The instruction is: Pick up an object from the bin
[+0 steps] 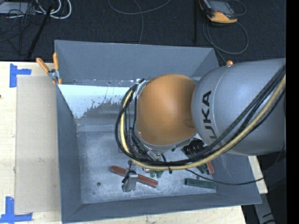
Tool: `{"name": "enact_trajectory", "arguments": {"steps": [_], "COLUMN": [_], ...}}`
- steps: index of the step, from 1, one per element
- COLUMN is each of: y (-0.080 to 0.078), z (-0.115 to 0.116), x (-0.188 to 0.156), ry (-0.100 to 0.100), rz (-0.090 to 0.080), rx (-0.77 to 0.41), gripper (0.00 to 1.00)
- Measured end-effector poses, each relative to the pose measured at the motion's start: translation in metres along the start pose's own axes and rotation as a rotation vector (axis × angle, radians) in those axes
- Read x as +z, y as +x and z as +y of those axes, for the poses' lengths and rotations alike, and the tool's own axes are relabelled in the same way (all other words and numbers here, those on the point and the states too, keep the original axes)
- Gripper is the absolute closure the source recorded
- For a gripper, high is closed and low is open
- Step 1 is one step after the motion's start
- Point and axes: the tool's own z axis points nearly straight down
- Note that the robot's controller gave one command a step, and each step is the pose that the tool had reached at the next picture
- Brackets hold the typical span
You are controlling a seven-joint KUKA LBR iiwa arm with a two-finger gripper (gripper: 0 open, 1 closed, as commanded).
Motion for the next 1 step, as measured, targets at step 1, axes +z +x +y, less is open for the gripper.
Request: {"name": "enact_trajectory", "arguments": {"steps": [1], "y": [-0.0568], "z": [-0.0163], "x": [0.1520], "ry": [0.001], "rz": [0.001], "rx": [-0.078], "gripper": [0.00]}}
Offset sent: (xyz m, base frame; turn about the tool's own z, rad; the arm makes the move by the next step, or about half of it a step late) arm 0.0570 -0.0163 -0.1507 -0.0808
